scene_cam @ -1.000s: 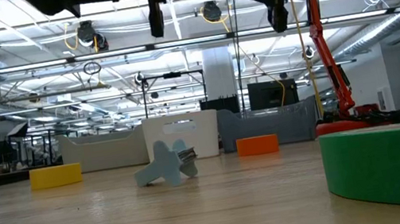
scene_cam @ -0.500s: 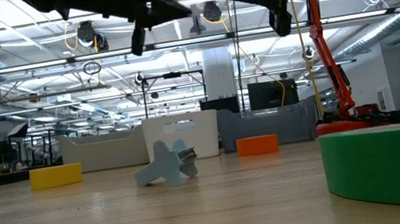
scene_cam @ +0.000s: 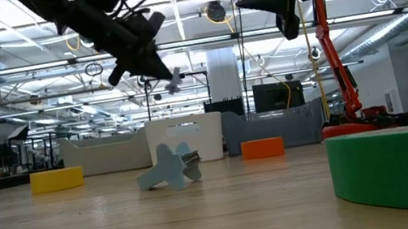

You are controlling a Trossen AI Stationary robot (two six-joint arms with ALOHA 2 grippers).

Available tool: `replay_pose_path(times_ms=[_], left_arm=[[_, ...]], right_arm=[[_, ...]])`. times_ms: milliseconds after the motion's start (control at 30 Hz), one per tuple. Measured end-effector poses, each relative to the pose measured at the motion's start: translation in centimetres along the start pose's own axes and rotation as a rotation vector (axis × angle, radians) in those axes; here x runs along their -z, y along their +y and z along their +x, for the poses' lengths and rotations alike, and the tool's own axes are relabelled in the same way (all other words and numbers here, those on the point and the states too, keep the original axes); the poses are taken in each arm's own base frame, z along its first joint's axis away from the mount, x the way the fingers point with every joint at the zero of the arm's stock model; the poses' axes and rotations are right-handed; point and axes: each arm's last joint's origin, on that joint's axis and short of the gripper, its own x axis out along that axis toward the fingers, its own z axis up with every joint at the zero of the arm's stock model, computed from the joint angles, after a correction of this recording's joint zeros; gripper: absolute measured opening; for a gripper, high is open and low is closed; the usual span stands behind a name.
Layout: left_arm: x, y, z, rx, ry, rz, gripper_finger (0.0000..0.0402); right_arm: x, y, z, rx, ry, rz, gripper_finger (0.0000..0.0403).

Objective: Pick and place Stapler, Stapler remover, tape
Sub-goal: Put the purple staple remover into the white bin

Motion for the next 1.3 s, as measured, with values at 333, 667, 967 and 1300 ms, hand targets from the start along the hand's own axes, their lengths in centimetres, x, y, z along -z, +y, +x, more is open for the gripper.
replay_pose_path(times_ms=[333,667,967,1300], left_arm=[[-2.5,-0.2,1.8,-0.070,0.106,0.189,0.0000],[-2.8,0.1,7.7,-0.167,0.387,0.321,0.0000],[-1.6,1.5,10.8,-0.185,0.541,0.309,0.0000],[-1.0,2.6,11.7,-0.177,0.585,0.288,0.0000]], right_arm=[[-0.9,-0.7,-2.5,0.096,0.055,-0.246,0.0089],[-1.0,-0.4,-5.6,0.145,0.126,-0.329,0.0091],[-0.1,-0.8,-7.3,0.204,0.250,-0.281,0.0091],[-0.2,-0.5,-8.2,0.192,0.243,-0.338,0.0090]])
